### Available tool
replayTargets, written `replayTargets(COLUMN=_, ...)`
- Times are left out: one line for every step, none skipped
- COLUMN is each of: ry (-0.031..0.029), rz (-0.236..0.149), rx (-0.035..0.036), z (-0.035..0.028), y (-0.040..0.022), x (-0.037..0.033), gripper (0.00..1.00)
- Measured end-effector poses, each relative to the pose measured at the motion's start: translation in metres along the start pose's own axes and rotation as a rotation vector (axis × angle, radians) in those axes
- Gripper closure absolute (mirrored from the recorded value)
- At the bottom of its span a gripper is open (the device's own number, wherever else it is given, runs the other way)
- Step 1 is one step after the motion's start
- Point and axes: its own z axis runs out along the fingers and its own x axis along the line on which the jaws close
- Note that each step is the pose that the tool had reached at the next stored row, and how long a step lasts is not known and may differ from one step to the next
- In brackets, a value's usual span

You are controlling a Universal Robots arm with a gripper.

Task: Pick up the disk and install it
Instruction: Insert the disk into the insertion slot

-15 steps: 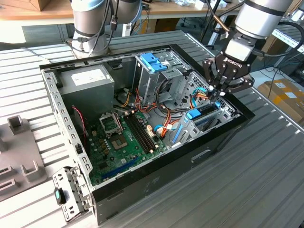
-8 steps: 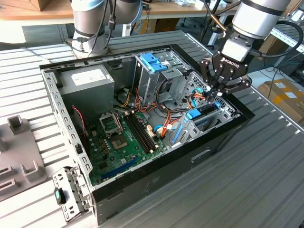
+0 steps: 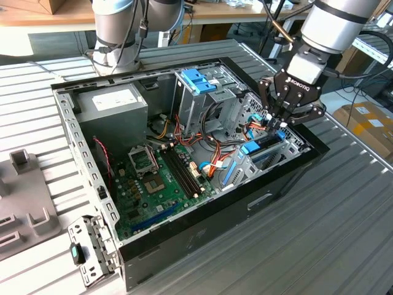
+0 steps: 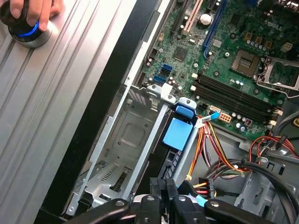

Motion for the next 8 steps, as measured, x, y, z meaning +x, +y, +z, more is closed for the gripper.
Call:
replayTargets(ry=-0.0012, rz=0.000, rx=0.0005, z=0.0002, y=0.0009, x=0.0018, gripper=0.84)
replayTargets(ry=-0.0016, rz=0.002, rx=0.0006, z=0.0002, y=0.0009, x=0.0019, gripper=0.84)
replayTargets(ry=-0.0019, rz=0.004, rx=0.0006, z=0.0002, y=0.0009, x=0.0019, gripper=0.84)
replayTargets(ry=-0.0020, rz=0.007, rx=0.0005, z=0.0001, y=0.0010, x=0.0019, gripper=0.84)
replayTargets(ry=-0.0019, rz=0.007, rx=0.0004, z=0.0001, y=0.0010, x=0.0019, gripper=0.84)
replayTargets(ry=-0.0020, rz=0.007, rx=0.0005, z=0.0001, y=0.0010, x=0.0019, gripper=0.84)
replayTargets(ry=-0.0021, rz=0.007, rx=0.0005, z=0.0002, y=0.0010, x=0.0020, gripper=0.84)
replayTargets(ry=-0.0020, rz=0.007, rx=0.0004, z=0.0001, y=0.0009, x=0.0019, gripper=0.84)
